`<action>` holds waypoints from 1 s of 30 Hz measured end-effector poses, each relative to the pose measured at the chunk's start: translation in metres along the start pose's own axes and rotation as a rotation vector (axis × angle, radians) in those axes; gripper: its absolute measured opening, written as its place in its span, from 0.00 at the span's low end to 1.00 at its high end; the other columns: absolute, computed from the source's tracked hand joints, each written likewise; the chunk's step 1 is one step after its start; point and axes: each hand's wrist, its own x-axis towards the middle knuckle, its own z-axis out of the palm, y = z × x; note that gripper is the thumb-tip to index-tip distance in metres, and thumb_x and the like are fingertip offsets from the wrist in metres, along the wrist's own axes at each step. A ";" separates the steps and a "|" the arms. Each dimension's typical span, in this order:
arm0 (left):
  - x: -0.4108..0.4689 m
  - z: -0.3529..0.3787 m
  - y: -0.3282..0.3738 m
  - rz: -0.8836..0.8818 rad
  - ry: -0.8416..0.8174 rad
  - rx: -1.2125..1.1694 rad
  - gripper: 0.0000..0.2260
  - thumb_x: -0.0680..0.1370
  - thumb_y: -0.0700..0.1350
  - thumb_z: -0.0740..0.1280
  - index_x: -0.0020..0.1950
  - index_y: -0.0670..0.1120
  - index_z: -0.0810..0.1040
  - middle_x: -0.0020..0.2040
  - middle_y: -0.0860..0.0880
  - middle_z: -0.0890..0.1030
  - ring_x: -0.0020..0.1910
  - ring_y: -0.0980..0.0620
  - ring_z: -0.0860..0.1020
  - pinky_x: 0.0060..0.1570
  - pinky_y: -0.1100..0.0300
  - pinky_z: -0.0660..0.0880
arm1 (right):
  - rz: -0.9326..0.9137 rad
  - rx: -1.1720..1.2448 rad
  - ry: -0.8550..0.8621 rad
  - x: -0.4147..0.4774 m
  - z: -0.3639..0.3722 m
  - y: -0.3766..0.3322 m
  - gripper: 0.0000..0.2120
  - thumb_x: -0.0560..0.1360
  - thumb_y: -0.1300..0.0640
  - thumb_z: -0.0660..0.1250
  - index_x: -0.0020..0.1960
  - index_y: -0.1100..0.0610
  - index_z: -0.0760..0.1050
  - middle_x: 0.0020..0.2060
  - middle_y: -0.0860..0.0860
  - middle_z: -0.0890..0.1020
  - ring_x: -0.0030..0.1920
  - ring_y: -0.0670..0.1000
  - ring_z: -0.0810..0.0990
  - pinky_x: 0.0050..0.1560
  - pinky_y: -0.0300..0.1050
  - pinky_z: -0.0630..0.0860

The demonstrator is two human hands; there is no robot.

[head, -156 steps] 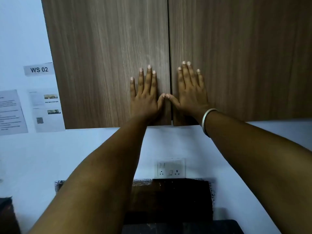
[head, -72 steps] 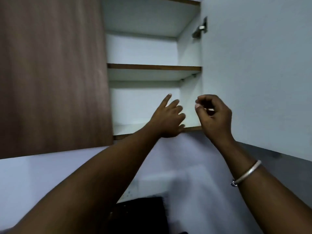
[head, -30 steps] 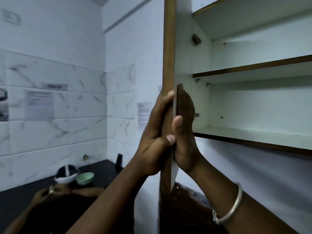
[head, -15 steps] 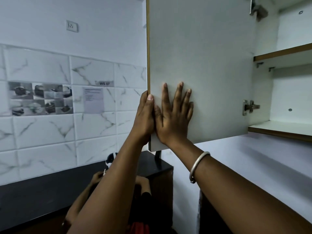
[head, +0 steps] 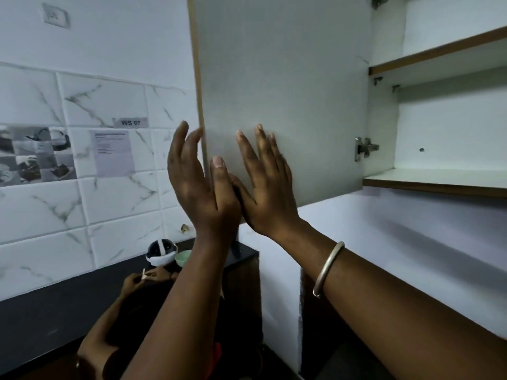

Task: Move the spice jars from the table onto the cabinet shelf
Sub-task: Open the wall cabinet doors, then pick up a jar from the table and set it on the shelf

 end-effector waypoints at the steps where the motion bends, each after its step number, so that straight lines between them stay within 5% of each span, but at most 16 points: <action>1: -0.014 0.005 0.006 0.057 -0.033 -0.018 0.17 0.82 0.36 0.60 0.70 0.35 0.75 0.72 0.36 0.75 0.75 0.40 0.72 0.74 0.42 0.69 | -0.006 0.033 0.006 -0.011 -0.012 0.003 0.33 0.82 0.39 0.52 0.84 0.52 0.57 0.84 0.57 0.54 0.84 0.59 0.50 0.79 0.64 0.58; 6: -0.087 0.031 0.051 -0.073 -0.288 -0.344 0.16 0.87 0.44 0.56 0.69 0.39 0.77 0.67 0.40 0.80 0.69 0.40 0.78 0.65 0.34 0.74 | -0.077 0.117 0.067 -0.075 -0.077 0.029 0.30 0.81 0.53 0.62 0.78 0.68 0.64 0.78 0.65 0.67 0.81 0.63 0.63 0.76 0.63 0.65; 10: -0.165 0.045 0.085 -0.154 -0.519 -0.515 0.22 0.88 0.55 0.53 0.75 0.46 0.75 0.73 0.49 0.77 0.72 0.39 0.75 0.64 0.31 0.74 | -0.054 0.052 0.001 -0.154 -0.132 0.059 0.33 0.83 0.49 0.61 0.74 0.75 0.65 0.74 0.68 0.70 0.77 0.65 0.69 0.75 0.59 0.68; 12: -0.214 0.048 0.102 -0.226 -0.654 -0.569 0.23 0.87 0.58 0.52 0.77 0.49 0.72 0.75 0.50 0.75 0.74 0.40 0.74 0.66 0.35 0.74 | 0.054 0.025 -0.101 -0.203 -0.155 0.069 0.35 0.83 0.45 0.59 0.74 0.76 0.64 0.74 0.69 0.70 0.76 0.65 0.70 0.75 0.57 0.68; 16: -0.327 0.027 0.144 -0.405 -0.978 -0.589 0.30 0.87 0.59 0.53 0.76 0.35 0.71 0.74 0.38 0.75 0.74 0.40 0.74 0.71 0.40 0.72 | 0.383 -0.051 -0.314 -0.331 -0.192 0.083 0.35 0.82 0.49 0.64 0.76 0.74 0.61 0.76 0.67 0.68 0.77 0.63 0.69 0.75 0.58 0.68; 19: -0.397 0.000 0.170 -0.445 -1.205 -0.592 0.24 0.87 0.54 0.57 0.77 0.39 0.70 0.76 0.43 0.74 0.76 0.51 0.72 0.74 0.56 0.69 | 0.537 -0.151 -0.427 -0.428 -0.212 0.084 0.33 0.80 0.53 0.65 0.77 0.71 0.62 0.76 0.67 0.69 0.77 0.64 0.69 0.75 0.61 0.68; 21: -0.440 -0.020 0.188 -0.452 -1.361 -0.611 0.22 0.86 0.52 0.60 0.77 0.43 0.70 0.75 0.48 0.75 0.74 0.56 0.73 0.72 0.57 0.71 | 0.659 -0.230 -0.524 -0.488 -0.223 0.077 0.33 0.80 0.52 0.67 0.78 0.69 0.63 0.75 0.66 0.69 0.76 0.65 0.70 0.72 0.64 0.69; 26: -0.520 -0.058 0.218 -0.221 -1.701 -0.583 0.25 0.82 0.52 0.66 0.77 0.43 0.73 0.73 0.43 0.77 0.74 0.41 0.74 0.70 0.42 0.72 | 1.061 -0.675 -0.954 -0.599 -0.247 0.054 0.48 0.74 0.26 0.54 0.81 0.59 0.58 0.78 0.65 0.61 0.78 0.68 0.60 0.71 0.67 0.66; 30: -0.555 -0.059 0.234 -0.028 -2.019 -0.392 0.30 0.81 0.58 0.63 0.82 0.49 0.65 0.81 0.45 0.67 0.83 0.40 0.59 0.79 0.41 0.59 | 1.193 -0.851 -0.998 -0.637 -0.259 0.063 0.46 0.68 0.26 0.65 0.75 0.56 0.65 0.68 0.63 0.71 0.67 0.65 0.70 0.62 0.62 0.70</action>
